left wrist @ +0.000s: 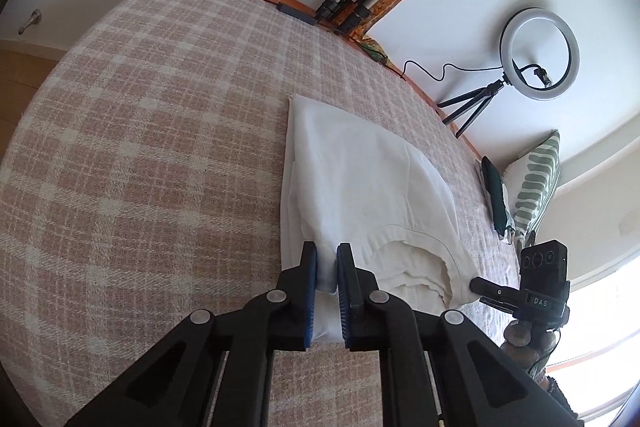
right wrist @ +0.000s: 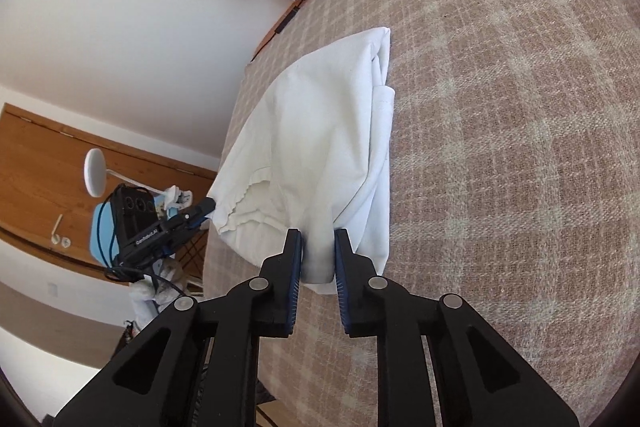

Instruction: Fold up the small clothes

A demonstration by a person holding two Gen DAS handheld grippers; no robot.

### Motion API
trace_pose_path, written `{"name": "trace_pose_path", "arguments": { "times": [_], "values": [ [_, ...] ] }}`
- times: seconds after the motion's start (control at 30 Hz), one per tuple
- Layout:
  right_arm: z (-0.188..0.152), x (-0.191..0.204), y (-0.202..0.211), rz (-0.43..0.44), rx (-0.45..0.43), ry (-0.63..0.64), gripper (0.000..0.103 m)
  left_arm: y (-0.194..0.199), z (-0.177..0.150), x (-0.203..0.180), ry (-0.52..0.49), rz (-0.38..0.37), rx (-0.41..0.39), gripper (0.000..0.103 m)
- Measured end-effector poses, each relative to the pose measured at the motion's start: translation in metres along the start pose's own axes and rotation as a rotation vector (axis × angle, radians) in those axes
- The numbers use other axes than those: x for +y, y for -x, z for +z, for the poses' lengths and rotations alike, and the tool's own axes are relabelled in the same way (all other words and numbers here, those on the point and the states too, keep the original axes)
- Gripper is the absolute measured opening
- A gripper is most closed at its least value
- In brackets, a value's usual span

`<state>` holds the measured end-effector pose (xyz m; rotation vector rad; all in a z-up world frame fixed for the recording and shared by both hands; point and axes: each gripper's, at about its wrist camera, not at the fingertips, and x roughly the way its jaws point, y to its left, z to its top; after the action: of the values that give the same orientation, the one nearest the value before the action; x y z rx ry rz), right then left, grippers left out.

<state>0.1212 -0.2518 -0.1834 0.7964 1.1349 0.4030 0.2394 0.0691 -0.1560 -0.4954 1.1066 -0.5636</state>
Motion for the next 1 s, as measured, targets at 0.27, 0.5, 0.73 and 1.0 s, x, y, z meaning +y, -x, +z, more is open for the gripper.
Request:
{"name": "trace_pose_path", "arguments": {
  "times": [0.27, 0.5, 0.73, 1.0],
  "values": [
    [0.004, 0.001, 0.014, 0.051, -0.012, 0.008, 0.017, 0.005, 0.001, -0.002, -0.001, -0.015, -0.017, 0.004],
    [0.002, 0.009, -0.002, 0.019, 0.016, 0.035, 0.005, -0.001, 0.0, -0.001, 0.005, 0.001, -0.002, 0.003],
    [0.012, 0.019, 0.042, 0.074, -0.092, 0.026, 0.003, 0.029, 0.002, -0.015, 0.005, -0.054, -0.064, 0.002],
    [-0.012, 0.006, 0.029, 0.024, -0.004, 0.019, 0.003, 0.01, -0.029, 0.001, -0.043, 0.06, 0.038, 0.002]
  ]
}}
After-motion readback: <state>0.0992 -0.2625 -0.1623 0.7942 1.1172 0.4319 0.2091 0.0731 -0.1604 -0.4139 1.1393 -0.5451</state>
